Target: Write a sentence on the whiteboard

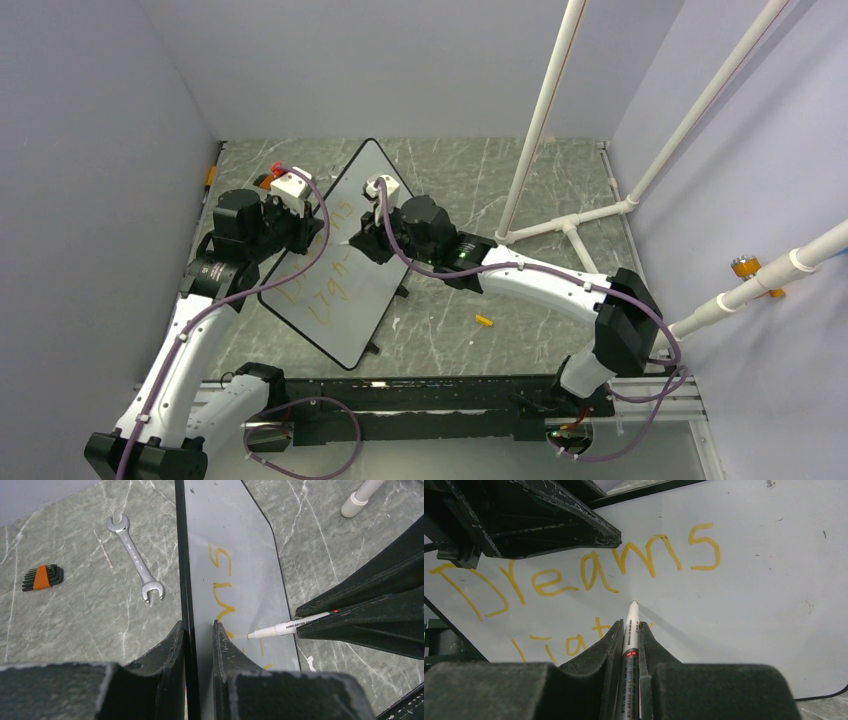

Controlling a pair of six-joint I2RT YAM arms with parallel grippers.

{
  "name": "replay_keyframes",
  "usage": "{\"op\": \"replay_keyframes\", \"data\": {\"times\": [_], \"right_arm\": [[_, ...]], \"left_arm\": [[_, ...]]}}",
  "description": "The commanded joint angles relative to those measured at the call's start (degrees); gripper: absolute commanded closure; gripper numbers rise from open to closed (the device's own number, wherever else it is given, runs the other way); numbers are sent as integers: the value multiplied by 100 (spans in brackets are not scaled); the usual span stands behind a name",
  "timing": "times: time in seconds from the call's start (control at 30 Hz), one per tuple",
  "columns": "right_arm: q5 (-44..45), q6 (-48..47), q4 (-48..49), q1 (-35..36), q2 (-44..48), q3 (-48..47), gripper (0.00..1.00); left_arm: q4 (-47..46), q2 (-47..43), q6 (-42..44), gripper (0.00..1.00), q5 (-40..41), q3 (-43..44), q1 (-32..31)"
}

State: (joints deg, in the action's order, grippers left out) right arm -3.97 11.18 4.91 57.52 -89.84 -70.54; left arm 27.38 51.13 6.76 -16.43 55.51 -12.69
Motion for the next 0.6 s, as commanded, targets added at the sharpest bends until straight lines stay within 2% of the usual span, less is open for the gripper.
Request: {"op": "replay_keyframes", "data": {"times": [0.0, 0.57], "right_arm": [[-116, 148, 358, -11, 43, 153, 100], [-167, 389, 589, -4, 289, 918, 100]], "left_arm": [[846, 90, 440, 100, -203, -180, -126], [840, 92, 434, 100, -181, -192, -117]]}}
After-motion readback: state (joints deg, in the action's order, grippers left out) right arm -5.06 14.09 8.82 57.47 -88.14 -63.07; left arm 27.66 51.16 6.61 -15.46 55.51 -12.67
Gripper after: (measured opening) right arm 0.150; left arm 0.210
